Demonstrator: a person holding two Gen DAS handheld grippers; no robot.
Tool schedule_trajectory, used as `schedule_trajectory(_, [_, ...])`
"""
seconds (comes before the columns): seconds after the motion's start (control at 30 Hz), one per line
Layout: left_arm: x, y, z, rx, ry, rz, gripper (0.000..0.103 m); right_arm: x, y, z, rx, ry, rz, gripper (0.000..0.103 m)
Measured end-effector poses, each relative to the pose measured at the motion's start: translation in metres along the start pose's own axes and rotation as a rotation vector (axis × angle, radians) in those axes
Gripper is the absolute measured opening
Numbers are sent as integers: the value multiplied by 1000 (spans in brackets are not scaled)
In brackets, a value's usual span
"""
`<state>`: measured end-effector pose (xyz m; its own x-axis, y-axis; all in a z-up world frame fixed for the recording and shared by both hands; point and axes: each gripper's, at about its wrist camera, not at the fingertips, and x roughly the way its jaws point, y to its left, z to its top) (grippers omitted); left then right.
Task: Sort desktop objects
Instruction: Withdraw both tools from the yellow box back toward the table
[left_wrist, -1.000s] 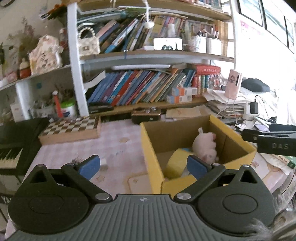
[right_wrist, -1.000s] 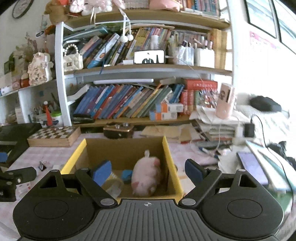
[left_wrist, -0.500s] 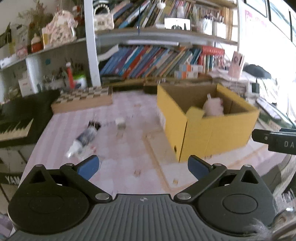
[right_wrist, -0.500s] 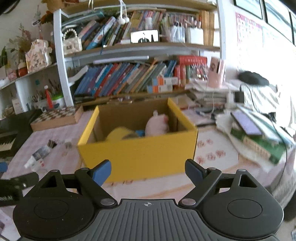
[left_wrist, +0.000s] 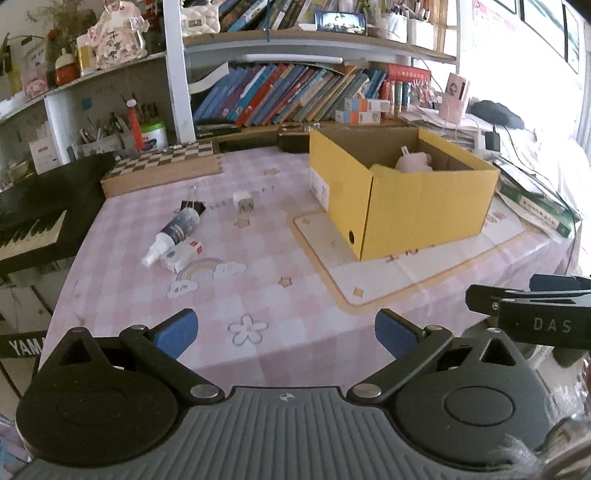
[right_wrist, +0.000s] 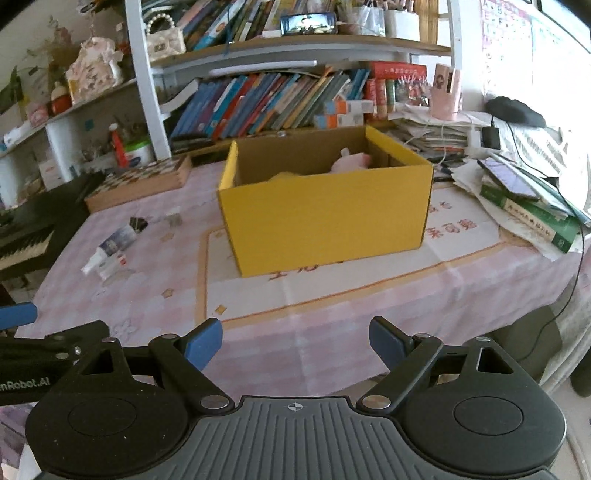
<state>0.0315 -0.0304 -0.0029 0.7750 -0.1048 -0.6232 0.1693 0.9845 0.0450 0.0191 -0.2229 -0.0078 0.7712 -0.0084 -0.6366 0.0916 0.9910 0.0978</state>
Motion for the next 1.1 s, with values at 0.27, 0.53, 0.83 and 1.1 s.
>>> schedule_trajectory(0.27, [-8, 13, -16, 14, 32, -4, 103, -2, 17, -14, 5, 40, 17, 89])
schedule_trajectory(0.53, [-19, 34, -28, -14, 37, 33, 103, -2, 42, -20, -39, 57, 68, 89])
schedule_trajectory(0.83, [-32, 60, -35, -64, 22, 82, 103, -3, 73, -21, -105, 57, 128, 89])
schedule_trajectory(1.1, [-40, 84, -36, -108, -1, 116, 103, -3, 100, -20, -153, 51, 175, 89])
